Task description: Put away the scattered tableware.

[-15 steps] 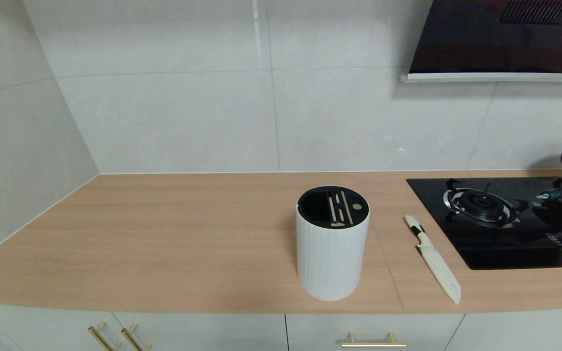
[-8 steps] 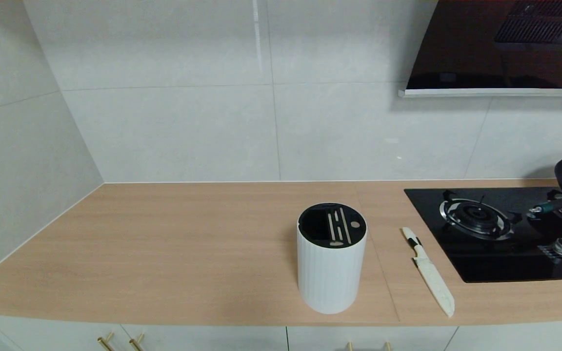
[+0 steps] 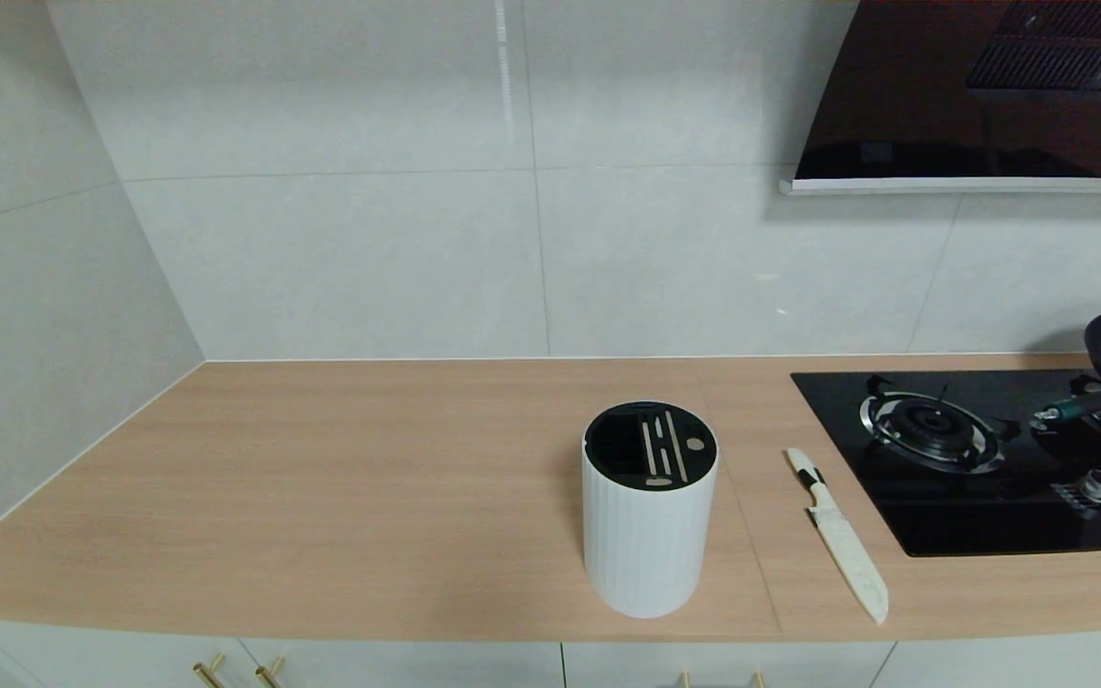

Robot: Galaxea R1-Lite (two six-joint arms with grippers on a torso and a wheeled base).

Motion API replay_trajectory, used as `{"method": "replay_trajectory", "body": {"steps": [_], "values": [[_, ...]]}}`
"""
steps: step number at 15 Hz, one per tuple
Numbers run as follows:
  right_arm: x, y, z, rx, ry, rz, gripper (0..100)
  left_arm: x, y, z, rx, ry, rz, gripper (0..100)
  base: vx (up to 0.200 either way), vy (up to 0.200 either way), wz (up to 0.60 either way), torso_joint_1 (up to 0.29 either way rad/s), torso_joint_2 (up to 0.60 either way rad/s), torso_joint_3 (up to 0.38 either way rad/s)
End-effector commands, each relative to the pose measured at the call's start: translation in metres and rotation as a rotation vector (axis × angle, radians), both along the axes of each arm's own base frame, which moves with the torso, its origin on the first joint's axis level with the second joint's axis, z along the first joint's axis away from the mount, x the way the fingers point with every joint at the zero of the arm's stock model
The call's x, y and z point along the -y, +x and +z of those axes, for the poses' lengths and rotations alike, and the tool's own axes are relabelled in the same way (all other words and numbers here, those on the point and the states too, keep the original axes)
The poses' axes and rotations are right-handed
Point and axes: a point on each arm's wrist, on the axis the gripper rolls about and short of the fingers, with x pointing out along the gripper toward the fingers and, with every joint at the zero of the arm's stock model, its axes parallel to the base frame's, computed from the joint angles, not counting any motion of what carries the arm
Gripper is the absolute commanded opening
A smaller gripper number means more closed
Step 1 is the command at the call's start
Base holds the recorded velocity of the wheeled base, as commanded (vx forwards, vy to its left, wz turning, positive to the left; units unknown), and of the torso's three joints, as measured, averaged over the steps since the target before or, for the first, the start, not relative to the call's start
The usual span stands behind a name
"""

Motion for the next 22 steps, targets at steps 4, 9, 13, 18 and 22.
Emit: {"method": "replay_trajectory", "body": {"steps": [4, 9, 13, 18, 22], "values": [[0.000, -0.009, 0.045, 0.096, 0.015, 0.017, 100, 0.000, 0.000, 0.000, 0.002, 0.000, 0.000, 100, 0.000, 0.000, 0.00, 0.000, 0.00, 0.000], [-0.002, 0.050, 0.090, -0.194, 0.011, 0.079, 100, 0.000, 0.000, 0.000, 0.000, 0.000, 0.000, 100, 0.000, 0.000, 0.00, 0.000, 0.00, 0.000], [-0.011, 0.157, 0.104, -0.371, -0.010, 0.104, 100, 0.000, 0.000, 0.000, 0.000, 0.000, 0.000, 100, 0.000, 0.000, 0.00, 0.000, 0.00, 0.000], [-0.022, 0.249, 0.055, -0.495, -0.020, 0.106, 100, 0.000, 0.000, 0.000, 0.000, 0.000, 0.000, 100, 0.000, 0.000, 0.00, 0.000, 0.00, 0.000], [-0.026, 0.290, 0.002, -0.573, -0.023, 0.105, 100, 0.000, 0.000, 0.000, 0.000, 0.000, 0.000, 100, 0.000, 0.000, 0.00, 0.000, 0.00, 0.000]]}}
